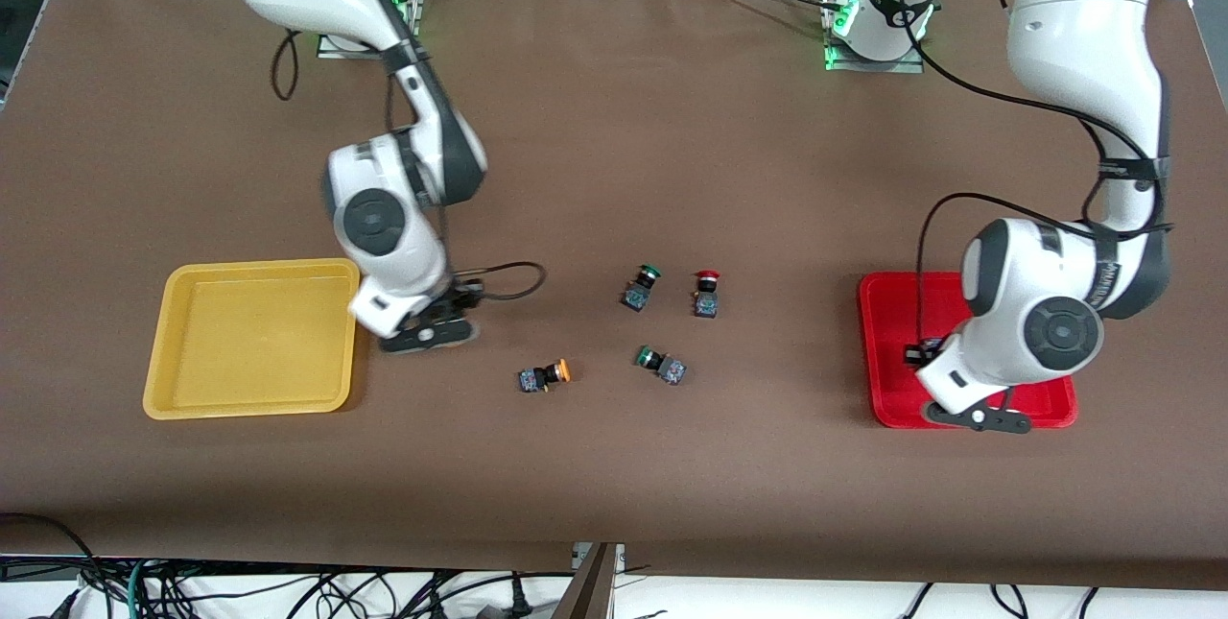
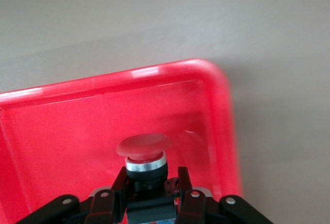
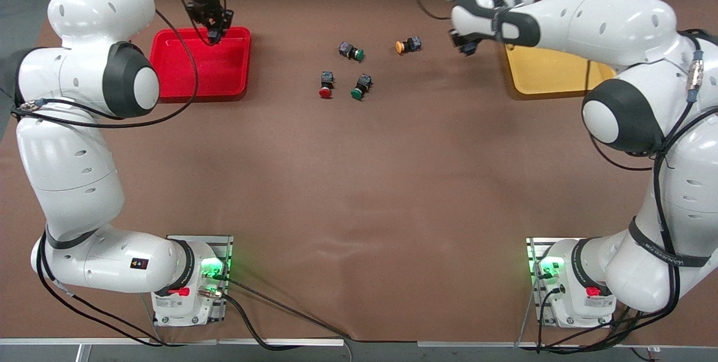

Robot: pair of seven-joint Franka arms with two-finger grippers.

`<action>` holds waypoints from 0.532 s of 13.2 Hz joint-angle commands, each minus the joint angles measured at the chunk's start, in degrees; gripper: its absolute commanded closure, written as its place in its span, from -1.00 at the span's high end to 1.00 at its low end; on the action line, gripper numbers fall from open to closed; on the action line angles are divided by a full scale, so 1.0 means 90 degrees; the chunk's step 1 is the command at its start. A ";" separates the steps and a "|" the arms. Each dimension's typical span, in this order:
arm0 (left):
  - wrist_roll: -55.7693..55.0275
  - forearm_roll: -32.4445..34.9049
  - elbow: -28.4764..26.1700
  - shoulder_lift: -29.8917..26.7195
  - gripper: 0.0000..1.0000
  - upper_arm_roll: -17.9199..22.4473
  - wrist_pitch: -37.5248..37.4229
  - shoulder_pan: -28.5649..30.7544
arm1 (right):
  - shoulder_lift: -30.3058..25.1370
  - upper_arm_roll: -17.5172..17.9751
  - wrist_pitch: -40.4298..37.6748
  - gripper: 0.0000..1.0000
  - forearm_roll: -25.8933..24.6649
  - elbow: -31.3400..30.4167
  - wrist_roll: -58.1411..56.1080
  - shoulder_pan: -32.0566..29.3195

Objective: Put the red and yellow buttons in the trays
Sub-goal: 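Carry the red button into the red tray while the right gripper carries yellow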

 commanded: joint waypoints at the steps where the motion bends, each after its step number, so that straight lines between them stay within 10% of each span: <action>1: 0.0315 0.0041 -0.1123 -0.0152 -0.37 -0.0124 0.1246 0.0039 | -0.0026 -0.0475 -0.0023 -1.00 0.0077 -0.0212 -0.1644 -0.0398; 4: 0.0403 0.0041 -0.1233 -0.0142 -0.14 -0.0134 0.1416 0.0097 | 0.0129 -0.0447 0.0046 -1.00 0.0679 -0.0359 -0.3003 -0.1326; 6: 0.0394 0.0022 -0.1223 -0.0152 1.00 -0.0134 0.1397 0.0097 | 0.0373 -0.0447 0.0152 -1.00 0.1122 -0.0379 -0.3328 -0.1493; 7: 0.0394 0.0022 -0.1214 -0.0181 1.00 -0.0134 0.1359 0.0088 | 0.0432 -0.0447 0.0231 -1.00 0.1152 -0.0379 -0.3358 -0.1533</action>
